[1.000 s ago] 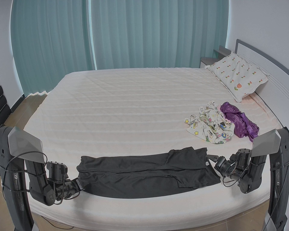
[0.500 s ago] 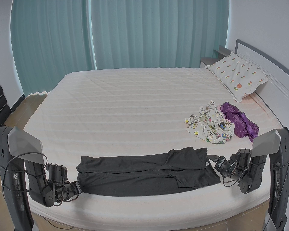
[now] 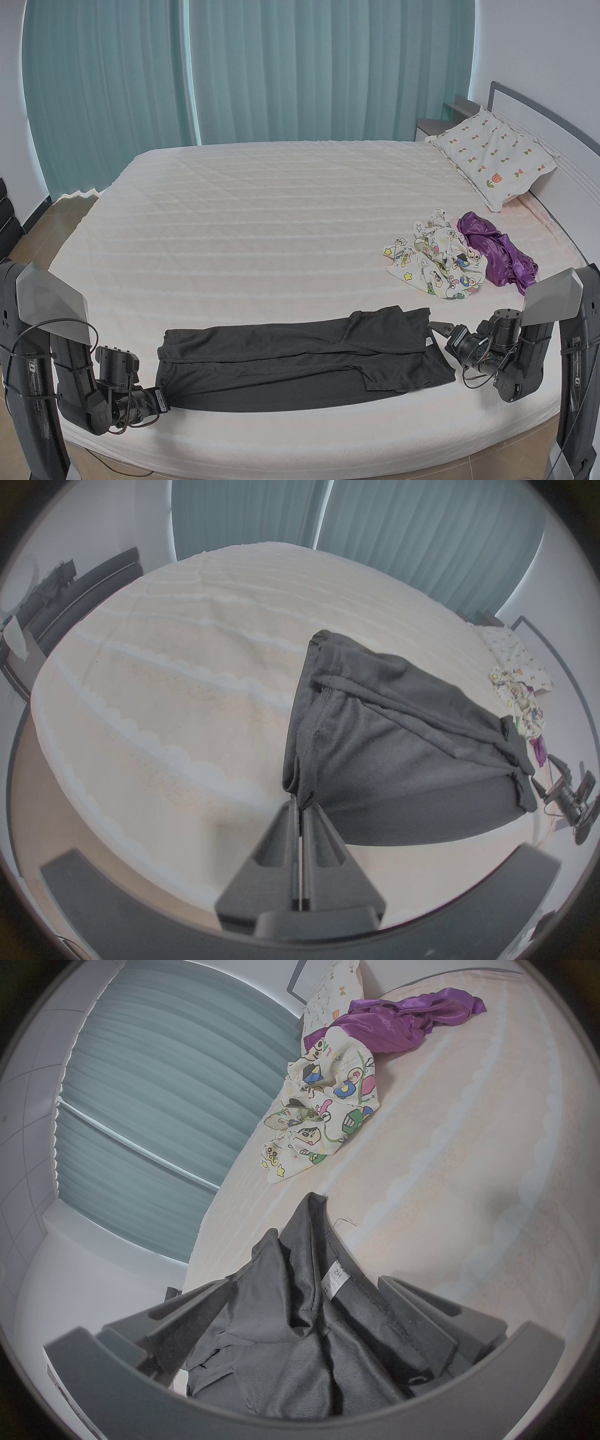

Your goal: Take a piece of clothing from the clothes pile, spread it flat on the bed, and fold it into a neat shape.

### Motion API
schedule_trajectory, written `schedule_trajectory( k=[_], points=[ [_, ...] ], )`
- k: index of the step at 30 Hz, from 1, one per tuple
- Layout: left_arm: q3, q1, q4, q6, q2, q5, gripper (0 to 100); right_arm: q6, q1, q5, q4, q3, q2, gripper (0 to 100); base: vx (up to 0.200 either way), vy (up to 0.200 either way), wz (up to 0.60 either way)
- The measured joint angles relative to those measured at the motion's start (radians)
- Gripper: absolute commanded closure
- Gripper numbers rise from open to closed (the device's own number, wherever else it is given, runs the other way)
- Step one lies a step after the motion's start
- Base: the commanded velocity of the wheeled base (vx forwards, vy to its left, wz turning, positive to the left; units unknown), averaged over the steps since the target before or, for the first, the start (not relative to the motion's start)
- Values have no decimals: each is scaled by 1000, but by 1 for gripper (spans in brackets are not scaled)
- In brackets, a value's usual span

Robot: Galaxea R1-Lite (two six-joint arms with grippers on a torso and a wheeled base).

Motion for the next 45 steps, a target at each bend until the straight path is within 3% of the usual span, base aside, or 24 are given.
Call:
schedule_trajectory(
  k=[9,10,27,35,42,43,45],
  points=[
    [19,-1,41,29,-9,9,100,0,0,0,0,0,0,0,0,0,0],
    [19,-1,42,30,-10,9,0,0,0,0,0,0,0,0,0,0,0],
    [-10,39,44,3,-108,-2,0,0,0,0,0,1,-1,0,0,0,0],
    [-113,36,44,-249,-125,-41,0,0,0,0,0,0,-1,0,0,0,0],
    [-185,8,43,-286,-72,-79,0,1,0,0,0,-1,-1,0,0,0,0],
    [-189,5,43,-287,-66,-79,100,1,0,0,0,0,-2,0,0,0,0],
    [-195,-1,40,-286,-52,-74,100,0,0,-4,0,1,-6,0,0,0,0]
  ],
)
